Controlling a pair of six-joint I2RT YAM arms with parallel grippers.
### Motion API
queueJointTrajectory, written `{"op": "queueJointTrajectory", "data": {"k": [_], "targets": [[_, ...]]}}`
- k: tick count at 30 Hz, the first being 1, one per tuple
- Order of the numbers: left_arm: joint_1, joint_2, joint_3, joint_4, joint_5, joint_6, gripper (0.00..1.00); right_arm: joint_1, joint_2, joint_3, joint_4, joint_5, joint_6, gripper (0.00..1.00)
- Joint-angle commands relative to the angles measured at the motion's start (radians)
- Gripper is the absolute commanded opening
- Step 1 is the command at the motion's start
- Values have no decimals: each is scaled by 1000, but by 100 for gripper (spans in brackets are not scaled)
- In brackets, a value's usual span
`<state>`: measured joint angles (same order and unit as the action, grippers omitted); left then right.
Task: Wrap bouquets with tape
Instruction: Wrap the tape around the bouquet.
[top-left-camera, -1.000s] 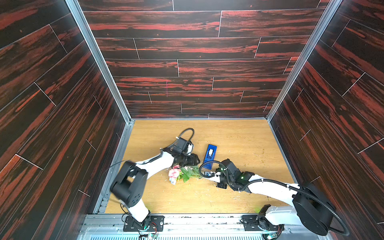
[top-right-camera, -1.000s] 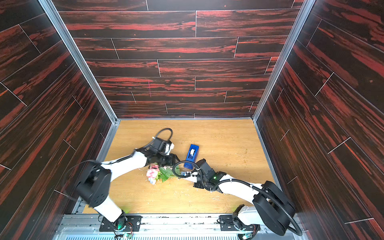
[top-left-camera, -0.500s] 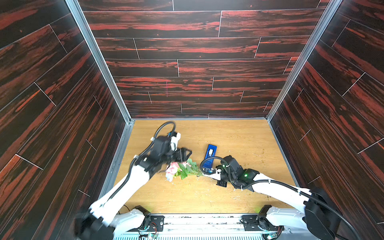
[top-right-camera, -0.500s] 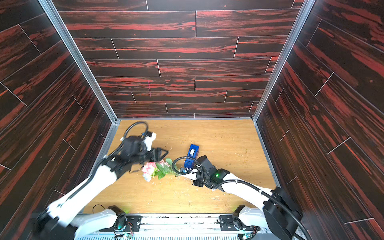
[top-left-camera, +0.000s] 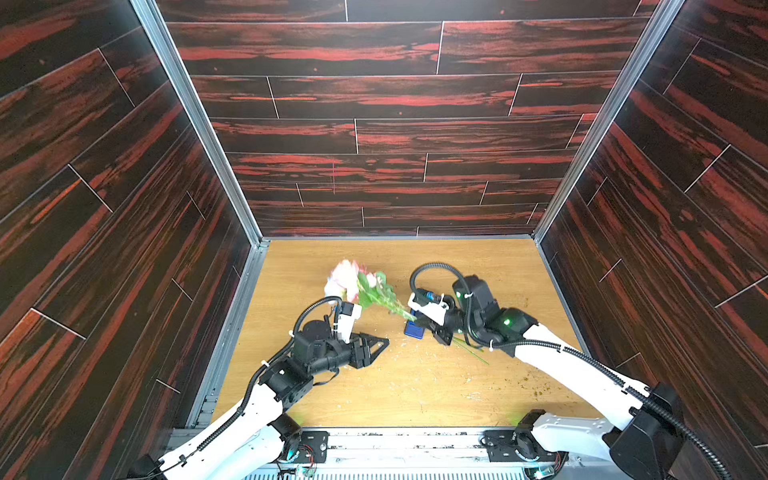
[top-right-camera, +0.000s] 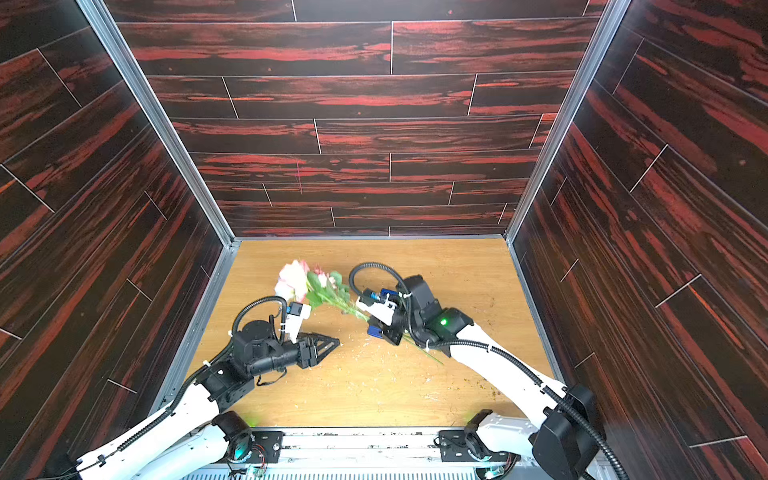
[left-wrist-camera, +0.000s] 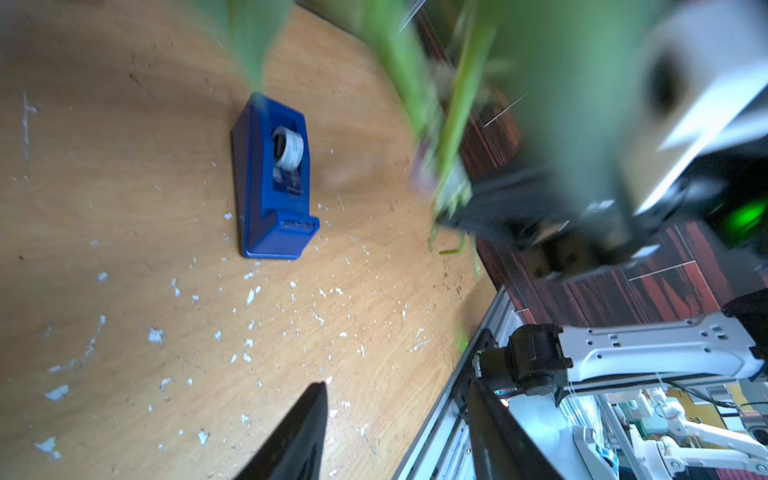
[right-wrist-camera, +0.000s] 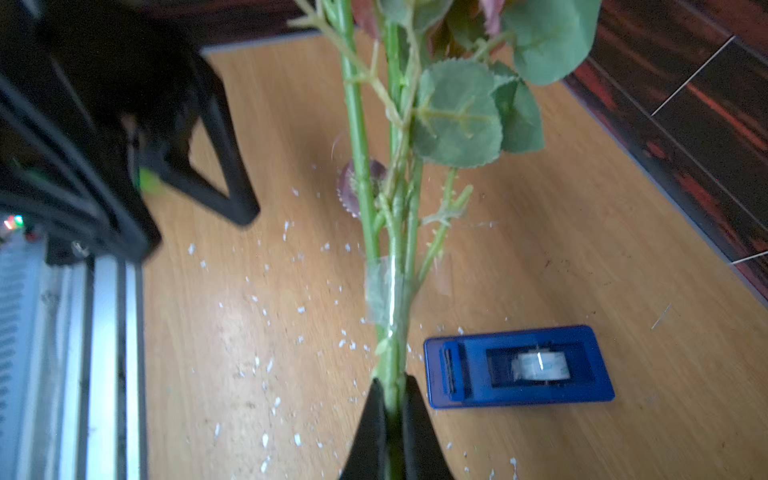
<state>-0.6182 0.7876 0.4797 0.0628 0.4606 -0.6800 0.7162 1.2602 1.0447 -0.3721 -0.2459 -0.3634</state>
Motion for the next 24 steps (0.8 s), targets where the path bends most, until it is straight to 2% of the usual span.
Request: {"op": "queueJointTrajectory", "data": {"k": [1,3,7,12,19,24], "targets": [[-12,-31,24,106,-13,10,58,-9,38,67,-54,-60,85,0],[-14,-8,2,164,-12,-13,58,-13,45,95,-65,-81,106,0],[-16,94,-49,387,-16,-62,60,-37,43,124,-55,-168,164,0],[-15,217,-16,465,-17,-1,63,-79,38,169,-72,-290,235,0],[14,217,-95,759,16,6,64,-191,-7,151,-15,-555,376,0],[44,244,-96,889,125,-12,65,-242,-33,111,99,-733,512,0]]}}
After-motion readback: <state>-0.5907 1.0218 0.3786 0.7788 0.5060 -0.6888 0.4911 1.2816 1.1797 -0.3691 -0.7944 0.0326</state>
